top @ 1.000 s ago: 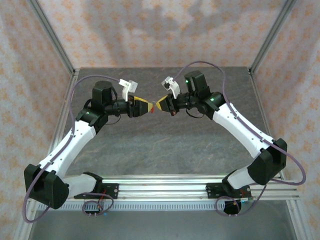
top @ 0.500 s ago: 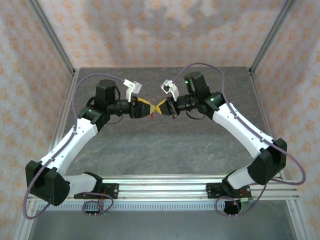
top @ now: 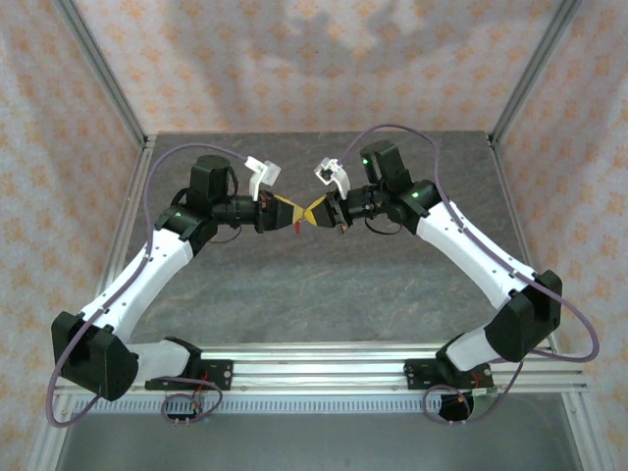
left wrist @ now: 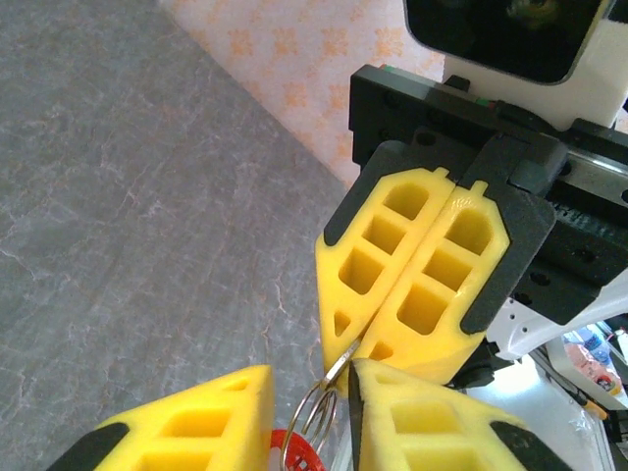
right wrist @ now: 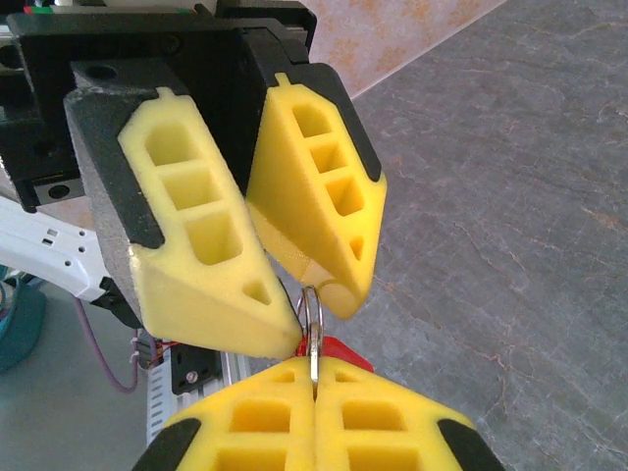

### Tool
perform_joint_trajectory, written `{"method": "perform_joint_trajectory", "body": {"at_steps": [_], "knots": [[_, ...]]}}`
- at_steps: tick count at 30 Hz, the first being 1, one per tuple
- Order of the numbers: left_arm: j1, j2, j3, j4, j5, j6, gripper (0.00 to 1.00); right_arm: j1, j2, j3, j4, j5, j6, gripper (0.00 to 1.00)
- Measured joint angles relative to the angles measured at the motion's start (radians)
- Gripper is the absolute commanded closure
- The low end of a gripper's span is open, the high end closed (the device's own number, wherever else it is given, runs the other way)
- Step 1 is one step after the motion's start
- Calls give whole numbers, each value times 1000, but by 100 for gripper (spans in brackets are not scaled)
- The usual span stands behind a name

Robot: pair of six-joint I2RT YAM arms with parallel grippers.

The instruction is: Remove the keys from the keyring

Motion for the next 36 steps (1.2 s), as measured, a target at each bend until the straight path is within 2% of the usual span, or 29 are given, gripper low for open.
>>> {"method": "perform_joint_trajectory", "body": {"at_steps": [4, 6, 8, 14, 21, 36], "knots": [[0, 0, 1, -5, 5, 8, 88, 0, 0, 0, 0, 1, 0, 100], [0, 0, 1, -5, 11, 10, 96, 0, 0, 0, 0, 2, 1, 100], [0, 0, 1, -3, 11, 5, 100, 0, 0, 0, 2, 6, 1, 100], [7, -13, -35, 64, 10, -54, 100, -2, -25, -53, 76, 14, 24, 100], [38, -68, -140, 280, 26, -224, 100, 1, -71, -147, 256, 13, 101, 100], [47, -82, -239, 606, 13, -473, 100, 0, -116, -262, 523, 22, 283, 100]]}}
